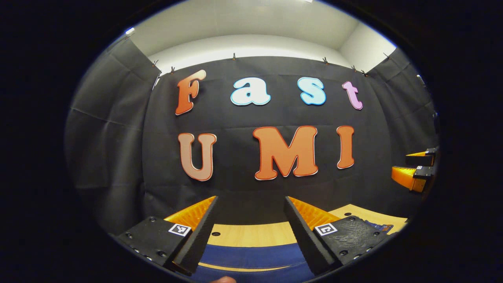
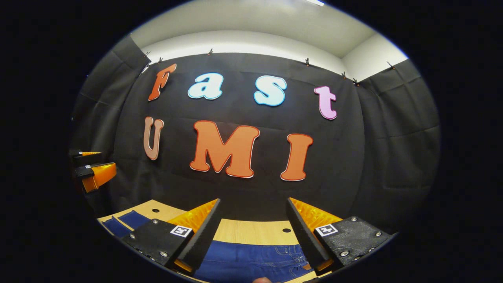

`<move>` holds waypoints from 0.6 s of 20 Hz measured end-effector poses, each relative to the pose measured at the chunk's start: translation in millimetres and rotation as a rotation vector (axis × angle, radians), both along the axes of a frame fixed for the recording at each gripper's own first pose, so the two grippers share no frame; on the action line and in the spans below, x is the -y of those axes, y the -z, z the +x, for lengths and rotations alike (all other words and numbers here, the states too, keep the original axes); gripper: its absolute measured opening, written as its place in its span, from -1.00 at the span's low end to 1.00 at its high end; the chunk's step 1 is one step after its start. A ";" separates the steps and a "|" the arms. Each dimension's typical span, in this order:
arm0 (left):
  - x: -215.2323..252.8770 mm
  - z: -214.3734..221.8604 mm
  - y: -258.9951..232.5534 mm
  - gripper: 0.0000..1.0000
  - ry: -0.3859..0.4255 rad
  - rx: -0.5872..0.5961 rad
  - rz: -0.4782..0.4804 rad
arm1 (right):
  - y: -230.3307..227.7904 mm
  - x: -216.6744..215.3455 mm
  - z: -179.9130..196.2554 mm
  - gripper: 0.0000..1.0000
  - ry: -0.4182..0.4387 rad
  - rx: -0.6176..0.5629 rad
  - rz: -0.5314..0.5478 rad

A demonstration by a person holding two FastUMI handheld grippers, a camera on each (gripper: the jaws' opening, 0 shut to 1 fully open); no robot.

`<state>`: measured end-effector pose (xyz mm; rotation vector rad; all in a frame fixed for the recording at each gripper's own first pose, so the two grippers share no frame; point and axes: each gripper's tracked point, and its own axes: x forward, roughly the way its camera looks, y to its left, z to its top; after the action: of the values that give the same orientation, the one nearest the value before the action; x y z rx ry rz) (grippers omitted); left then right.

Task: Grasp the waist and the cuffs of the jeans and fold them to make the two legs overlap; first hold the waist and fold one-third of the jeans toward the cuffs, then hold the cuffs and fold the remaining one-third in the same direction to finish folding.

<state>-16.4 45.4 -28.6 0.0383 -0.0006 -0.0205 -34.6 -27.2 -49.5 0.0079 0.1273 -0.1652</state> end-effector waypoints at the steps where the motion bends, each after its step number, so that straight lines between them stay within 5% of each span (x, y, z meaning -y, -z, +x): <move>1: -5.6 -1.6 5.5 0.96 -0.006 -0.010 0.006 | 2.5 -2.2 -0.3 0.96 0.002 -0.008 0.011; 12: -83.7 -9.8 104.1 0.97 -0.094 -0.231 -0.077 | 69.6 62.4 -30.4 0.96 0.190 -0.218 0.013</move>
<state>-26.3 129.1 -132.6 -0.0415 0.2312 0.0695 -65.0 -89.6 -119.1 0.0145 0.3456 -0.3553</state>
